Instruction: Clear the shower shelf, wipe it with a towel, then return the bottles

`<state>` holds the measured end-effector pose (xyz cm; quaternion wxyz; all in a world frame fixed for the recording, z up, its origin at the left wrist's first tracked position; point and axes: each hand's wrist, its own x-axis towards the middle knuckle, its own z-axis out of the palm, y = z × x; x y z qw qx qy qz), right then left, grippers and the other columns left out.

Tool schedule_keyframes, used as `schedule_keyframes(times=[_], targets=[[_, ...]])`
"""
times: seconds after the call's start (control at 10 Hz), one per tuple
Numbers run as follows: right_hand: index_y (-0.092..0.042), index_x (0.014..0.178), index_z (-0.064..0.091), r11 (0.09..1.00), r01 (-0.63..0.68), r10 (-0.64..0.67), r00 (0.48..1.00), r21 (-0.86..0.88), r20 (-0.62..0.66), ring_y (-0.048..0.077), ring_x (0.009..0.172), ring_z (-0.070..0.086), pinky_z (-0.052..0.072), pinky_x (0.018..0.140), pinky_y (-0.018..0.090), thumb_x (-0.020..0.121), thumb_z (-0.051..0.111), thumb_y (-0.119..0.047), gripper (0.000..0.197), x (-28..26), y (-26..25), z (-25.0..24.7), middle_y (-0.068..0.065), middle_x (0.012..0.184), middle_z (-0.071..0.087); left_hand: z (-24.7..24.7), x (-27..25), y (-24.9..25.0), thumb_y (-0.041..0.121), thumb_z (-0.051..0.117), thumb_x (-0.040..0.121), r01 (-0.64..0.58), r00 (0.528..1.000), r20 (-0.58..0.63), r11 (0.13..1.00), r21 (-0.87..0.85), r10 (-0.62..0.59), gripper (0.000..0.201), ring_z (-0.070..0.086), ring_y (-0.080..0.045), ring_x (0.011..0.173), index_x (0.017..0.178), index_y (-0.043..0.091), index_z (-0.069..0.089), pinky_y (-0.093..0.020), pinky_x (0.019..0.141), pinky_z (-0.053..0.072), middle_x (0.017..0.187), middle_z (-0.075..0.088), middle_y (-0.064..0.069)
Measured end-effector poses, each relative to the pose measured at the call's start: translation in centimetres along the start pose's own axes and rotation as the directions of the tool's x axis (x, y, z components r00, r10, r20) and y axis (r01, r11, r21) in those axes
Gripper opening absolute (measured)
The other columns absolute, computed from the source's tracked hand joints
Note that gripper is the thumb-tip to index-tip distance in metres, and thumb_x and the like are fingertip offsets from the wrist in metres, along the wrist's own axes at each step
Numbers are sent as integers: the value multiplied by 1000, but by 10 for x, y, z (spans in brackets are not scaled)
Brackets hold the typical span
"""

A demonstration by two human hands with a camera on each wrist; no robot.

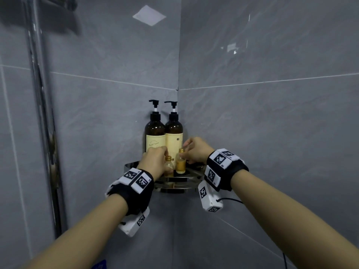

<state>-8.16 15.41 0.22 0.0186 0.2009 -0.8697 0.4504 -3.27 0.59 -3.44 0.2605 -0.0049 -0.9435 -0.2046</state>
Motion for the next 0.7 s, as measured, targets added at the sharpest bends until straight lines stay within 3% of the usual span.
schedule_keyframes(times=[0.1, 0.2, 0.3, 0.5, 0.6, 0.7], targets=[[-18, 95, 41, 998, -7, 6, 1000, -59, -4, 26, 101, 64, 58, 77, 36, 79, 73, -8, 37, 0, 0, 9, 13, 112, 61, 2, -2, -1, 26, 84, 61, 1, 999, -35, 1000, 10, -1, 47, 59, -26, 89, 97, 18, 54, -40, 80, 52, 86, 58, -2], [-18, 98, 41, 991, -25, 26, 1000, -134, 9, 23, 97, 63, 57, 80, 37, 75, 77, -11, 43, 1, 2, 16, 12, 114, 60, 4, -3, -2, 25, 83, 63, -8, 998, -54, 1000, 28, 10, 53, 57, -26, 92, 104, 17, 50, -40, 80, 52, 92, 57, -3], [-18, 99, 42, 990, -41, 46, 998, -138, 30, 18, 85, 62, 50, 59, 23, 74, 78, -16, 44, 0, 2, 18, 10, 112, 61, 5, -3, -3, 23, 81, 66, -16, 998, -52, 999, 40, 18, 56, 57, -28, 94, 109, 17, 47, -40, 80, 52, 96, 59, -6], [-11, 114, 47, 987, -70, 69, 998, -147, -7, 24, 106, 62, 52, 93, 41, 76, 76, -18, 48, -5, 4, 24, 10, 114, 63, 5, -4, 0, 21, 79, 68, -16, 997, -68, 998, 53, 19, 55, 58, -30, 97, 112, 16, 45, -43, 81, 53, 102, 60, -8], [-15, 93, 48, 988, -61, 61, 998, -141, -1, 21, 99, 62, 53, 92, 38, 75, 76, -14, 33, -6, 9, 24, 5, 98, 62, 3, -6, 2, 23, 80, 67, -15, 998, -66, 1000, 21, 17, 56, 58, -28, 94, 112, 16, 45, -42, 79, 53, 94, 58, -5], [-23, 76, 42, 988, -74, 77, 997, -136, 19, 21, 95, 63, 54, 90, 38, 74, 74, -7, 35, -8, 13, 19, 0, 83, 57, 1, -11, -4, 29, 78, 69, -30, 992, -128, 998, -53, 23, 52, 56, -21, 81, 109, 16, 48, -30, 66, 47, 81, 50, 3]])
